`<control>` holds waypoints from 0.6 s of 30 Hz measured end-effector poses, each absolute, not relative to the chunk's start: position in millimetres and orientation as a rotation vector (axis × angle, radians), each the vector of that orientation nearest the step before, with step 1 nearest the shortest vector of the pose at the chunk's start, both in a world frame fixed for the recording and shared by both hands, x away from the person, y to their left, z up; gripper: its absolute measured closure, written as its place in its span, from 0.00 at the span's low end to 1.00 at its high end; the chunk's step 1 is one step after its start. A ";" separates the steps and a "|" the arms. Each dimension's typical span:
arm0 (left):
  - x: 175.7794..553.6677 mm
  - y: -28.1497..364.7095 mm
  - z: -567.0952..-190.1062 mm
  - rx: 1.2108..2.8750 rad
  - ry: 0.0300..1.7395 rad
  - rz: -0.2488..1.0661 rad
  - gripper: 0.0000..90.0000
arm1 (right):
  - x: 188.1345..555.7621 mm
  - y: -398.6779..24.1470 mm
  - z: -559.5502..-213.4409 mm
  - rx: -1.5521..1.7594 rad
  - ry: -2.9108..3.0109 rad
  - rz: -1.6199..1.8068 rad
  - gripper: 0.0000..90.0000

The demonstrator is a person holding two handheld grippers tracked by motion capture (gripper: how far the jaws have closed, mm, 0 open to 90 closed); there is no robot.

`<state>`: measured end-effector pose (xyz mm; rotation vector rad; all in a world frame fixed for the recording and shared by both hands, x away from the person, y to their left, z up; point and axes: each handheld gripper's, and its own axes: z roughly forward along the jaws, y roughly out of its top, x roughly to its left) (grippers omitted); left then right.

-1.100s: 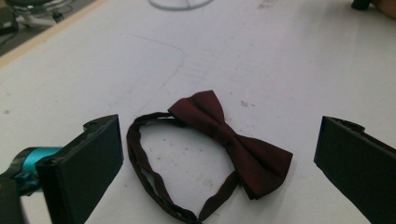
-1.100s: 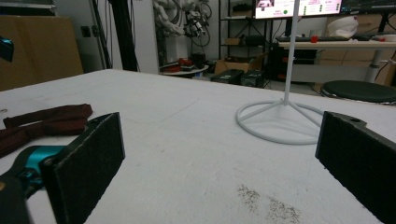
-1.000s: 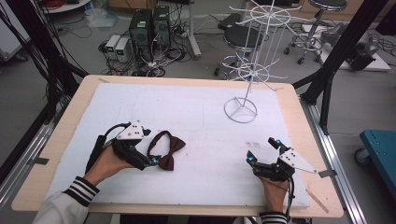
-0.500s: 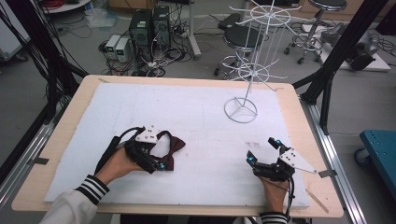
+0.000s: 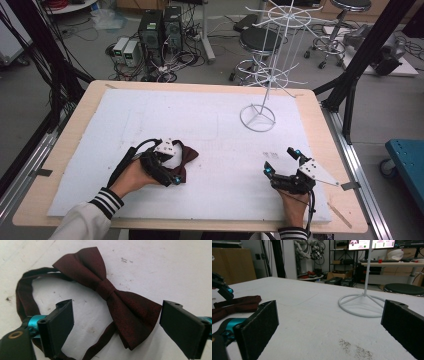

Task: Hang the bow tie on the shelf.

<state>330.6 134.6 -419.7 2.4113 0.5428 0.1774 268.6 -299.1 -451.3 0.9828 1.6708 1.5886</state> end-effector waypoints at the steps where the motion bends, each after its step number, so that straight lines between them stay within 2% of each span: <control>1: 330.8 133.9 -420.6 2.414 0.551 0.162 0.15 | 268.6 -299.1 -451.3 0.983 1.671 1.589 0.01; 4: 330.6 133.1 -422.0 2.426 0.562 0.136 0.22 | 268.7 -299.1 -451.3 0.983 1.671 1.588 0.01; 5: 330.6 133.1 -422.1 2.428 0.564 0.130 0.30 | 269.0 -299.2 -451.4 0.977 1.668 1.584 0.01; 8: 331.9 133.2 -422.5 2.440 0.578 0.116 0.32 | 269.2 -299.1 -451.3 0.972 1.668 1.583 0.01; 13: 332.6 133.1 -423.4 2.451 0.577 0.099 0.46 | 269.3 -299.1 -451.3 0.972 1.668 1.584 0.01; 16: 331.9 132.8 -422.9 2.453 0.571 0.093 0.55 | 269.2 -299.1 -451.3 0.973 1.668 1.584 0.01; 17: 331.3 132.7 -422.9 2.447 0.568 0.079 0.65 | 269.2 -299.1 -451.2 0.974 1.669 1.585 0.01; 18: 330.9 132.6 -422.7 2.448 0.565 0.086 0.67 | 268.5 -298.5 -451.3 0.983 1.671 1.588 0.01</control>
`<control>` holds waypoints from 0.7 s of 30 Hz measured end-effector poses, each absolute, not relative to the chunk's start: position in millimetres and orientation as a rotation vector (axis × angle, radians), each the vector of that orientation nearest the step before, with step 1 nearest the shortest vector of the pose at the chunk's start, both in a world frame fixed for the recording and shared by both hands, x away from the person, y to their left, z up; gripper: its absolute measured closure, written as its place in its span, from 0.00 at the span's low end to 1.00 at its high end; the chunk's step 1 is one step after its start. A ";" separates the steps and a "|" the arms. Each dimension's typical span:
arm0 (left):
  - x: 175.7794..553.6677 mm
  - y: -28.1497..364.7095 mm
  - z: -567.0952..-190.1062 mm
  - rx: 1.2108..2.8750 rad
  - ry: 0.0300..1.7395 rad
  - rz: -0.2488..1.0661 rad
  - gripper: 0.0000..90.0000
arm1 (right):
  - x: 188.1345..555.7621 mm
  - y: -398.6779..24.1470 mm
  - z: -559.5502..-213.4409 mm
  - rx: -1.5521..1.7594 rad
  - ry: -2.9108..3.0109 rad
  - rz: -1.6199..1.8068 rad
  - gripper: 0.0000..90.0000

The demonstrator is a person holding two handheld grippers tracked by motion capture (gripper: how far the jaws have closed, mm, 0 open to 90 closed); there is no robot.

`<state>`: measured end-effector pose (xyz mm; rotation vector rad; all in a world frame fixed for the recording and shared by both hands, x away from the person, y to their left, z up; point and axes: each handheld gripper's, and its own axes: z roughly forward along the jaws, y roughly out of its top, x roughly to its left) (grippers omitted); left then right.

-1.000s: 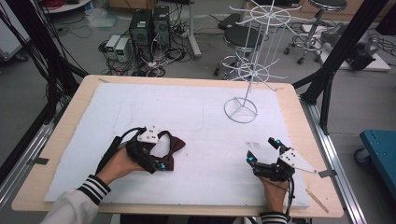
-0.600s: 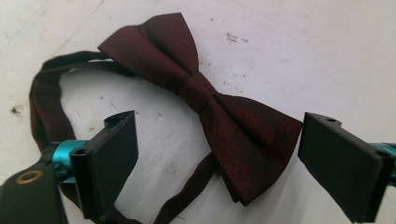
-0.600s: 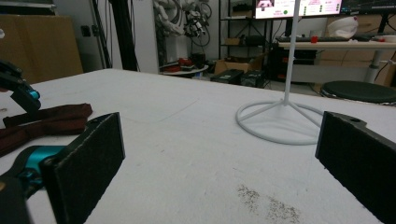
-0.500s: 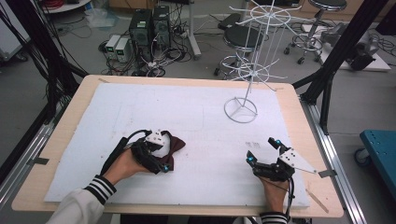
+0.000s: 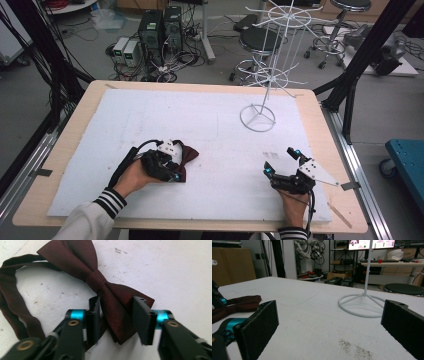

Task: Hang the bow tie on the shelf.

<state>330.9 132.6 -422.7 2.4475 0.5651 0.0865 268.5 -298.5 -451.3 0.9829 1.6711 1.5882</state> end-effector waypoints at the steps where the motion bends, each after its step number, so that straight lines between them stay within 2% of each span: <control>1: 331.0 132.7 -422.1 2.453 0.561 0.091 0.67 | 268.5 -298.5 -451.3 0.983 1.671 1.588 0.01; 5: 330.0 132.5 -421.2 2.443 0.550 0.087 0.85 | 268.9 -298.7 -451.3 0.975 1.670 1.583 0.01; 8: 328.5 130.8 -421.4 2.443 0.532 0.101 0.92 | 268.7 -298.5 -451.3 0.978 1.672 1.583 0.01; 21: 329.6 137.1 -416.9 2.400 0.515 0.115 0.92 | 268.2 -297.0 -451.1 0.965 1.678 1.567 0.01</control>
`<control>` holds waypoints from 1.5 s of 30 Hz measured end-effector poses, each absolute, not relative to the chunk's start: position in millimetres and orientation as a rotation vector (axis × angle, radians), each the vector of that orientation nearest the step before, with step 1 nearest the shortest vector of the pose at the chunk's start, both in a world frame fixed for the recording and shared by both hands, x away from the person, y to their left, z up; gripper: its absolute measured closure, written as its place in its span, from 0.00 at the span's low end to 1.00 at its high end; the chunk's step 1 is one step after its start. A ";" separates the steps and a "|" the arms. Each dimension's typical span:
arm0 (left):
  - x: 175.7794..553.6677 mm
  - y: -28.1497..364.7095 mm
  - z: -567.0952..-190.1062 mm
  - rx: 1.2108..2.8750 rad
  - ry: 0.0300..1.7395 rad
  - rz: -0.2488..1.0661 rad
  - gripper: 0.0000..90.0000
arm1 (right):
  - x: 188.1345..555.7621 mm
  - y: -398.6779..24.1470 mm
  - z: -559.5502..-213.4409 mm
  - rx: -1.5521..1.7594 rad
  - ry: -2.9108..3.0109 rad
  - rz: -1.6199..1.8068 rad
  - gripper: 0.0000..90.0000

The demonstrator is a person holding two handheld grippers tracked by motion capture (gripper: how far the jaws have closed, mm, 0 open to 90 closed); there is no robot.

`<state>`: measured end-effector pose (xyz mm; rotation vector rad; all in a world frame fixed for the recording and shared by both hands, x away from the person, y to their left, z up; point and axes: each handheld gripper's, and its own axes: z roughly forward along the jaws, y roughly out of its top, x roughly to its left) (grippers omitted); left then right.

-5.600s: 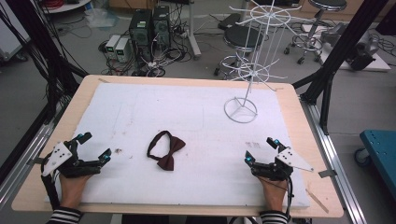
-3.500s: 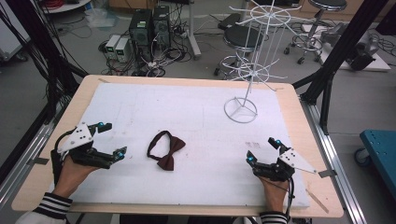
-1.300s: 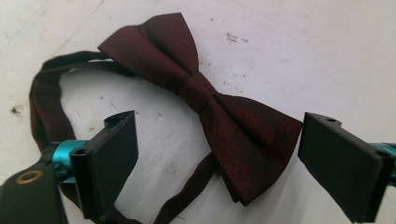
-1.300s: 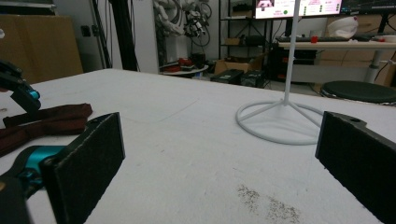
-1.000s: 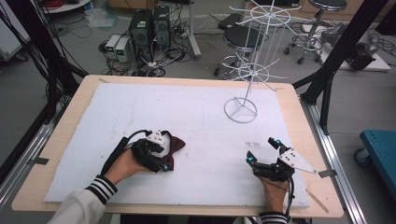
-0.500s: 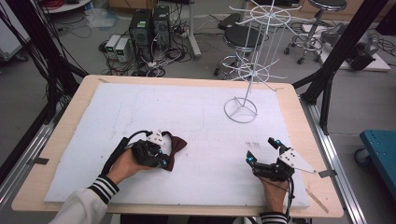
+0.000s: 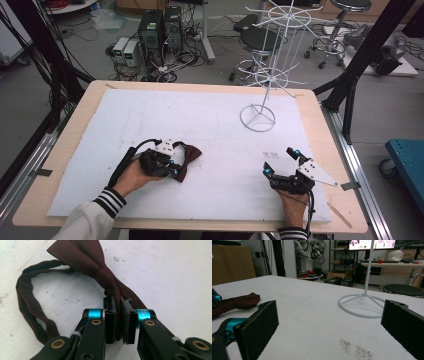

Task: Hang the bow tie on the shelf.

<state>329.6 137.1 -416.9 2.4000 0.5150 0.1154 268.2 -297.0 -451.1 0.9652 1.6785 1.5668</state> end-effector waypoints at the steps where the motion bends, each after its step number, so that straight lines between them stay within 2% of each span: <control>1: 330.3 138.1 -416.2 2.392 0.507 0.114 0.92 | 267.7 -296.5 -451.2 0.967 1.683 1.566 0.01; 21: 329.5 160.2 -395.9 2.201 0.449 0.111 0.92 | 273.9 -297.4 -444.2 0.953 1.736 1.561 0.01; 33: 327.2 163.6 -384.5 2.133 0.389 0.118 0.92 | 285.2 -284.2 -407.1 0.835 1.871 1.582 0.01; 45: 325.2 168.9 -369.0 2.062 0.316 0.123 0.92 | 305.2 -253.8 -373.9 0.706 2.105 1.670 0.01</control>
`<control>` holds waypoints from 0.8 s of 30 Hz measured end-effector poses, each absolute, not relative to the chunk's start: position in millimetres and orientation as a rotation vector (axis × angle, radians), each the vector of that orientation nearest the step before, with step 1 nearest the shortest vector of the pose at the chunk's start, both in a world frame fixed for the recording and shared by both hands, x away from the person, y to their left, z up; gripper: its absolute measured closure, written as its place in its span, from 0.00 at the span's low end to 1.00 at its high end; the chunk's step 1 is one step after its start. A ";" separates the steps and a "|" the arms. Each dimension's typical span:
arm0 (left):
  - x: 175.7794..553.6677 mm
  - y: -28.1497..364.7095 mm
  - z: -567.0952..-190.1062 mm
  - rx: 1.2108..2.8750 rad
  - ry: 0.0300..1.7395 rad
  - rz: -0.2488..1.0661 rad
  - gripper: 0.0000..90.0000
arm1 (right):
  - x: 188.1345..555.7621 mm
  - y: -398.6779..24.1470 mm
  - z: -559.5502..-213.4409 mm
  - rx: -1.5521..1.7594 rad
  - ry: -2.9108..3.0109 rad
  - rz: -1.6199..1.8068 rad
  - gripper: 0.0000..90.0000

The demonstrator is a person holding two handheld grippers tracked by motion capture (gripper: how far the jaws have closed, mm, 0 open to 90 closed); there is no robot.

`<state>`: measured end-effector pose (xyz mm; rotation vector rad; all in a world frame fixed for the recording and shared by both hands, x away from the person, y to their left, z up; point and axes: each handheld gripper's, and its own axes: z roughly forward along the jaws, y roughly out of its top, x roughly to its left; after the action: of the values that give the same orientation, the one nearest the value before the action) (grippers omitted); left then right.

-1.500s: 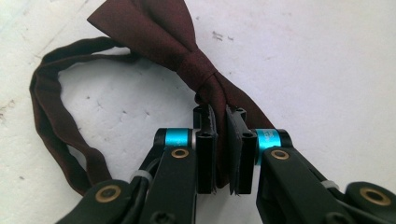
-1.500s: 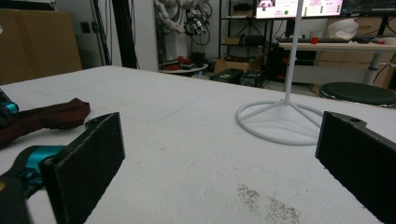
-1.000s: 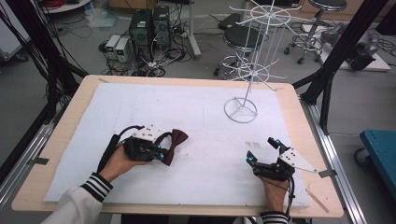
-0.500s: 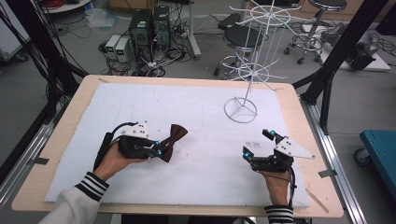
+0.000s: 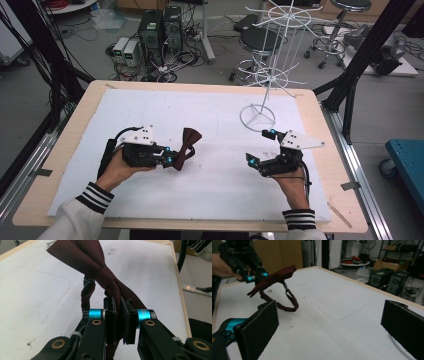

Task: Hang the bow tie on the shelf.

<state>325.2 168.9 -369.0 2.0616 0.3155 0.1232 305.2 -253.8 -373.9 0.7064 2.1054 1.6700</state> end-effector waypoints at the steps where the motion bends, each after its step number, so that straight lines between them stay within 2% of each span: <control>1: 325.3 168.6 -368.0 2.054 0.309 0.124 0.92 | 308.4 -245.7 -368.7 0.669 2.143 1.658 0.01; 12: 324.6 159.4 -349.0 2.037 0.227 0.146 0.92 | 325.9 -216.3 -349.8 0.597 2.259 1.705 0.01; 24: 322.4 151.9 -337.7 2.016 0.164 0.159 0.92 | 339.6 -188.3 -328.5 0.537 2.360 1.761 0.07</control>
<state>322.4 151.9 -337.7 2.0157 0.1639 0.1587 339.6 -188.3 -328.5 0.5369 2.3603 1.7612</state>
